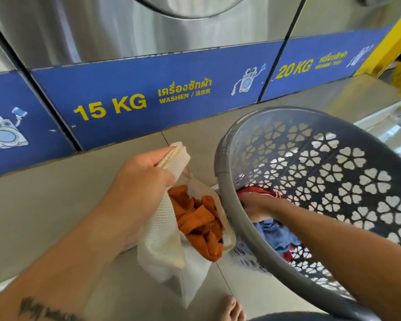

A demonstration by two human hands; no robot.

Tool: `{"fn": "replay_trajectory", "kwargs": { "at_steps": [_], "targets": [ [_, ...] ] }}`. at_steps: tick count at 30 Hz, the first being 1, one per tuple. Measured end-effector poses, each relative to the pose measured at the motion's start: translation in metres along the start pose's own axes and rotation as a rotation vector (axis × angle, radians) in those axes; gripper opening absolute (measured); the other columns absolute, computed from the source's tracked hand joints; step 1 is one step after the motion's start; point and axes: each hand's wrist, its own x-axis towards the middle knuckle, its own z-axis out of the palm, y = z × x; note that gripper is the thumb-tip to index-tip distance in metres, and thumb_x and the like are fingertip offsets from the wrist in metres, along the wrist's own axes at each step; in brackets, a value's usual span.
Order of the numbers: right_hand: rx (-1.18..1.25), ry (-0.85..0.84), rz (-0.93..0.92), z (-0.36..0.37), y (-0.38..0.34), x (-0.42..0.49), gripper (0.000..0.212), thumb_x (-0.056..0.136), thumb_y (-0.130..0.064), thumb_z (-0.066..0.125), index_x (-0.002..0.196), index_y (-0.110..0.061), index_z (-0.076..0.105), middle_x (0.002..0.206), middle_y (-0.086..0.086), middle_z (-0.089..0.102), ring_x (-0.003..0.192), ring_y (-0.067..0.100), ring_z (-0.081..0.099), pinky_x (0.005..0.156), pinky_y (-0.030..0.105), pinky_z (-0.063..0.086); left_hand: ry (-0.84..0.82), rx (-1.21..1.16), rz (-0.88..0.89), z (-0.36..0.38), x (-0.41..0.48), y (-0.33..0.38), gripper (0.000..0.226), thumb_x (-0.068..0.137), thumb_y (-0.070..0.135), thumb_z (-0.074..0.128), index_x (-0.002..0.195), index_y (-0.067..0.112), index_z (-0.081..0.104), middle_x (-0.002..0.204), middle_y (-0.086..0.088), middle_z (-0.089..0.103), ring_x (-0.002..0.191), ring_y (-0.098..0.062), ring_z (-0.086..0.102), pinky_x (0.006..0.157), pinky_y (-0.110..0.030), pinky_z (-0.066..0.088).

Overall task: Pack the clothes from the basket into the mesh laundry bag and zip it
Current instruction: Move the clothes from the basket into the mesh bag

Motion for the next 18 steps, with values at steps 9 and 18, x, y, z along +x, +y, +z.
{"fn": "replay_trajectory", "kwargs": {
  "at_steps": [9,18],
  "targets": [
    [0.668,0.627,-0.212,-0.099,-0.051,-0.174,0.021,0.076,-0.003,0.075,0.093,-0.015,0.072,0.085,0.008,0.076,0.084,0.02,0.072,0.075,0.03,0.059,-0.008,-0.153,0.046,-0.01,-0.038,0.026,0.057,0.065,0.024,0.064,0.118,0.043,0.07,0.112,0.005,0.074,0.1,-0.022,0.067,0.09,-0.042,0.053],
    [0.462,0.919,-0.366,-0.023,-0.16,-0.214,0.021,0.076,-0.02,0.073,0.091,-0.025,0.059,0.081,-0.013,0.066,0.074,0.007,0.061,0.065,0.018,0.048,-0.024,-0.416,0.163,-0.023,-0.062,0.036,0.038,0.071,0.01,0.064,0.093,0.038,0.079,0.11,0.004,0.077,0.11,-0.024,0.069,0.1,-0.044,0.051]
  ]
}}
